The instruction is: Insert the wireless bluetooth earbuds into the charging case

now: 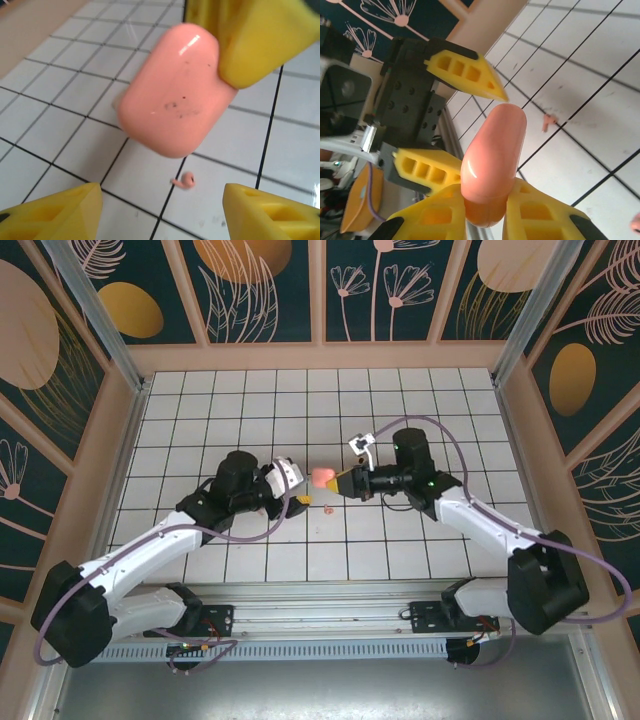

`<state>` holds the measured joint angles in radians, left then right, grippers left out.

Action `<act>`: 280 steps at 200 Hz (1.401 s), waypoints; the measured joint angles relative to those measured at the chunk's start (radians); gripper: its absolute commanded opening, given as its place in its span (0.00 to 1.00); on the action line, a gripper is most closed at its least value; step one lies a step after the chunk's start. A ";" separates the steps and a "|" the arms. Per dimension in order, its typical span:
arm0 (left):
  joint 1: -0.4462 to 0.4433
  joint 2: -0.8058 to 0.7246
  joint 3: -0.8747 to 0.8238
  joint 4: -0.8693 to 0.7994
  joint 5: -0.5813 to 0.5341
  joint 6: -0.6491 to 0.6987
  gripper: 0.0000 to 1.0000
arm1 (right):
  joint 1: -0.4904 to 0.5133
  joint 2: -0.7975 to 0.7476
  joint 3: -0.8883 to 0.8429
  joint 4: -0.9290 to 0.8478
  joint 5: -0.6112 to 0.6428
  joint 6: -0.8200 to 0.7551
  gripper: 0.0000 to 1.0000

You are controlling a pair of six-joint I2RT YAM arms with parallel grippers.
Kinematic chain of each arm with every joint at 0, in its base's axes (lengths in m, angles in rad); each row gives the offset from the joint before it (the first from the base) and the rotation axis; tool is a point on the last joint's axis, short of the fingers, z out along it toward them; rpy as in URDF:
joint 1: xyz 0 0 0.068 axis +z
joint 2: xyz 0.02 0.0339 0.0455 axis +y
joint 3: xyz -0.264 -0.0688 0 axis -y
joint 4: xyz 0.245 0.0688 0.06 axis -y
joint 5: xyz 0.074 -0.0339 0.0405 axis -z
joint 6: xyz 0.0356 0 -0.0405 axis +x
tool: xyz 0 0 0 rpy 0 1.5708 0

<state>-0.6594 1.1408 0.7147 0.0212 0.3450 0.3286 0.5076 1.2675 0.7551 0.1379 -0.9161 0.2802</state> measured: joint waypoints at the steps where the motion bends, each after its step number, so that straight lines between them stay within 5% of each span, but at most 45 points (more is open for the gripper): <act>1: 0.000 -0.002 -0.003 0.010 0.002 -0.007 0.63 | -0.001 -0.002 -0.002 0.002 0.001 -0.001 0.12; 52: 0.005 -0.010 -0.196 0.422 0.151 -0.234 0.56 | -0.056 -0.175 -0.121 0.115 -0.020 -0.117 0.12; 107: 0.005 0.019 -0.206 0.652 0.386 -0.301 0.55 | -0.083 -0.243 -0.126 0.141 -0.182 -0.288 0.13; 188: 0.005 0.050 -0.155 0.710 0.529 -0.349 0.49 | -0.062 -0.169 -0.028 0.047 -0.329 -0.433 0.14; 280: 0.013 0.095 -0.138 0.742 0.579 -0.430 0.19 | -0.054 -0.144 -0.006 -0.013 -0.361 -0.505 0.16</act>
<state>-0.6468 1.2354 0.5766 0.7635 0.9237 -0.1013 0.4534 1.1233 0.7486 0.1246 -1.2774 -0.2245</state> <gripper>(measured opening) 0.220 0.172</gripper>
